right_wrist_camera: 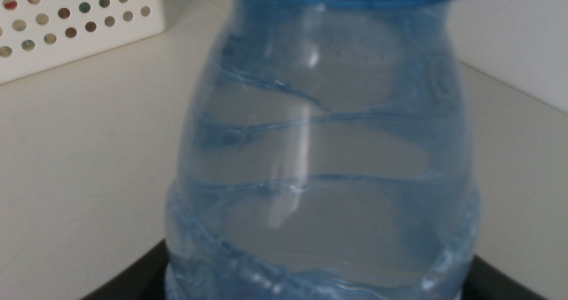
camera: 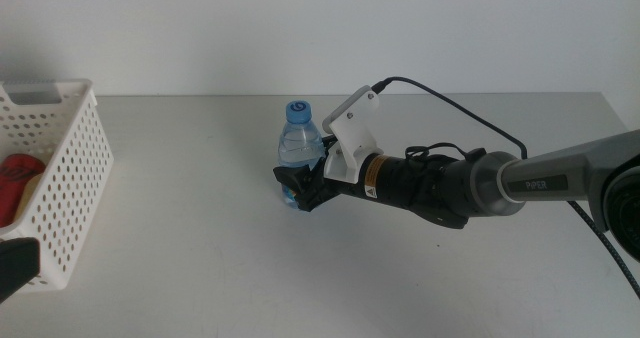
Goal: Use arms to grab the bottles and put them into the dustbin to the left of the table.
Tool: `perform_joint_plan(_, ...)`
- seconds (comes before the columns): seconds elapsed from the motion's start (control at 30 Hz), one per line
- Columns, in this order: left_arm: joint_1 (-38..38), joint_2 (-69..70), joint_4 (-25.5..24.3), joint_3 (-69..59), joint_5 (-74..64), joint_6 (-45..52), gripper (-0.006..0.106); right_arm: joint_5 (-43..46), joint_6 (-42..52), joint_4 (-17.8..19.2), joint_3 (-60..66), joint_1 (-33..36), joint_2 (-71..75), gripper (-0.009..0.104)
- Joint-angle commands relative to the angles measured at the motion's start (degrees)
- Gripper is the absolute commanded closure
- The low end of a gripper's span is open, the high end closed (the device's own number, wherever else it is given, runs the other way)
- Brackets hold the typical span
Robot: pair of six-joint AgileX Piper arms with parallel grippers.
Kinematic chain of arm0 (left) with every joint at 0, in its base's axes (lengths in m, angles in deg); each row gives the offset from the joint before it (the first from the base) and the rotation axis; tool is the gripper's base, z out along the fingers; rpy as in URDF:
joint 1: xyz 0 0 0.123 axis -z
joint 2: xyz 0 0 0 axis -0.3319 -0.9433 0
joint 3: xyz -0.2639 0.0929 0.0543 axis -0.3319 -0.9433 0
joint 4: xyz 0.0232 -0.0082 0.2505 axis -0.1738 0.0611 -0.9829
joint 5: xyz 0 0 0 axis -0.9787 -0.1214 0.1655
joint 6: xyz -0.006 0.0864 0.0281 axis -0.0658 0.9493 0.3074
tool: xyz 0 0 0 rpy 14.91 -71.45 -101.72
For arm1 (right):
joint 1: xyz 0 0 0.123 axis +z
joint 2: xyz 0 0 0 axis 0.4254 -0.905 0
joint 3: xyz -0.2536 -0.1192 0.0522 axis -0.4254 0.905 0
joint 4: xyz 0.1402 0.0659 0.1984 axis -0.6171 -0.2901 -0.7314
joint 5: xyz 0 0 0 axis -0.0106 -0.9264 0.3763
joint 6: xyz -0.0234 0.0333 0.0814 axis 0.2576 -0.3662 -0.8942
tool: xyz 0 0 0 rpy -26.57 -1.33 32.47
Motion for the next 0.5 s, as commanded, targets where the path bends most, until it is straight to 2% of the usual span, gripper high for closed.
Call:
perform_joint_plan(0.0, 0.3, -0.9, 1.1, 1.4, 4.1, -0.6, 0.007, 5.0, 0.6, -1.5, -2.0, 0.1, 4.0, 0.091)
perform_joint_plan(0.07, 0.3, -0.9, 1.1, 1.4, 4.1, -0.6, 0.007, 4.6, 0.3, -1.5, -2.0, 0.1, 4.0, 0.085)
perform_joint_plan(0.1, 0.3, -0.9, 1.1, 1.4, 4.1, -0.6, 0.007, 3.9, 0.0, -0.3, -2.0, 0.1, 4.2, 0.04)
perform_joint_plan(0.17, 0.3, -0.9, 1.1, 1.4, 4.1, -0.6, 0.007, 3.8, -0.3, 0.2, -2.0, 0.1, 4.2, 0.023)
perform_joint_plan(0.23, 0.3, -0.9, 1.1, 1.4, 4.1, -0.6, 0.007, 3.7, -1.0, 1.6, -2.0, 0.1, 4.3, 0.012)
perform_joint_plan(0.3, 0.3, -0.9, 1.1, 1.4, 4.1, -0.6, 0.007, 2.5, -3.0, 4.5, -1.9, 0.1, 4.6, 0.005)
perform_joint_plan(0.4, 0.3, -0.9, 1.1, 1.4, 4.1, -0.6, 0.007, -1.9, -7.5, 9.3, -0.4, 0.1, 7.0, 0.003)
perform_joint_plan(0.47, 0.3, -0.9, 1.1, 1.4, 4.1, -0.6, 0.007, -4.5, -8.8, 10.3, 1.4, 0.1, 9.3, 0.004)
